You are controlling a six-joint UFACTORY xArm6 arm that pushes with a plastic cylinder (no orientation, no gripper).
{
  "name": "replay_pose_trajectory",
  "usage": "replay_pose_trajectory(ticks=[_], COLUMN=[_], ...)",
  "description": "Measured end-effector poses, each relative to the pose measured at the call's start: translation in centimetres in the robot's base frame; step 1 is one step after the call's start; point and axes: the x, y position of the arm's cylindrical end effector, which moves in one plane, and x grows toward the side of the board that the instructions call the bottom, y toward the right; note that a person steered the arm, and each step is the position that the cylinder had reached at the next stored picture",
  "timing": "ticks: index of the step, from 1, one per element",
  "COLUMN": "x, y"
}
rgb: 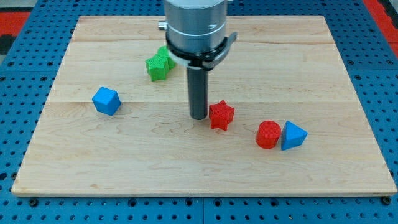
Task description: Slide the yellow heart to the center of the board
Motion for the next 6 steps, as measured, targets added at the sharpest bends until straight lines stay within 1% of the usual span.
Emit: replay_pose_trajectory(ticks=[1,2,3,4,5,6], x=[0.7,0.4,-6.6,-12.0,-16.3,-21.0], y=[5.2,8.2,4.5,6.8,8.2,3.0])
